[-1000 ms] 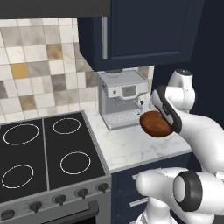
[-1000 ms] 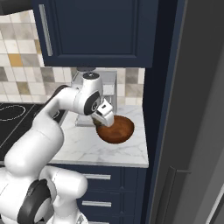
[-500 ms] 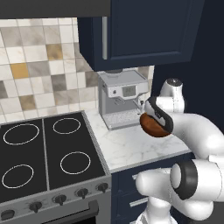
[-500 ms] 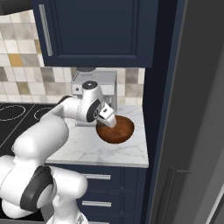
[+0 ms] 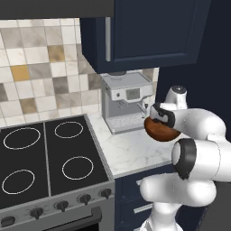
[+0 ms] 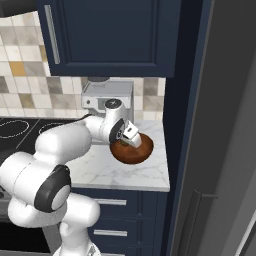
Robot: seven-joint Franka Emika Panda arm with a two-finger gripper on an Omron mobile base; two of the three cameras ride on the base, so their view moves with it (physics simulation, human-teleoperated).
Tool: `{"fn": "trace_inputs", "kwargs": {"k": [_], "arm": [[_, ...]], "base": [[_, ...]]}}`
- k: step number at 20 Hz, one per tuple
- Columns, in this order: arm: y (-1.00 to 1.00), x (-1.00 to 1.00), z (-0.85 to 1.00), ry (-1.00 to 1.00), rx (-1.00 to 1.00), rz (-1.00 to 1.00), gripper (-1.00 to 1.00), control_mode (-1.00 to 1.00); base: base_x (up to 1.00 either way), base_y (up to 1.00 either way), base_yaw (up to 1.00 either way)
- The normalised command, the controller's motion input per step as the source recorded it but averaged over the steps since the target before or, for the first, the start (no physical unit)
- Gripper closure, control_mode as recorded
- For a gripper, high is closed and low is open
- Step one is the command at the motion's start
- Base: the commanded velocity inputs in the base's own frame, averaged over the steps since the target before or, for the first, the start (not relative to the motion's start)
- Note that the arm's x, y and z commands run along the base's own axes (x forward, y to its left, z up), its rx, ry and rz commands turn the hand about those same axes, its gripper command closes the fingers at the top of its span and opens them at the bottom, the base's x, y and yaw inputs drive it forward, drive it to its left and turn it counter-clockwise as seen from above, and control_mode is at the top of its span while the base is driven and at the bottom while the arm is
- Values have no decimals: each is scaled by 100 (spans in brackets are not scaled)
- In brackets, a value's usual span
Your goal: Take the kiwi, bell pepper, and shrimp from the freezer and place them in the bowl on the counter.
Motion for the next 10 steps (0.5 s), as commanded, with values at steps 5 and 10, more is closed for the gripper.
{"fn": "trace_inputs", "kwargs": {"k": [5,10], "arm": [[-7,48,-25,0,-1,0,-100,-100],[0,10,-1,0,0,0,-100,-100]], "base": [[0,0,0],[0,0,0]]}}
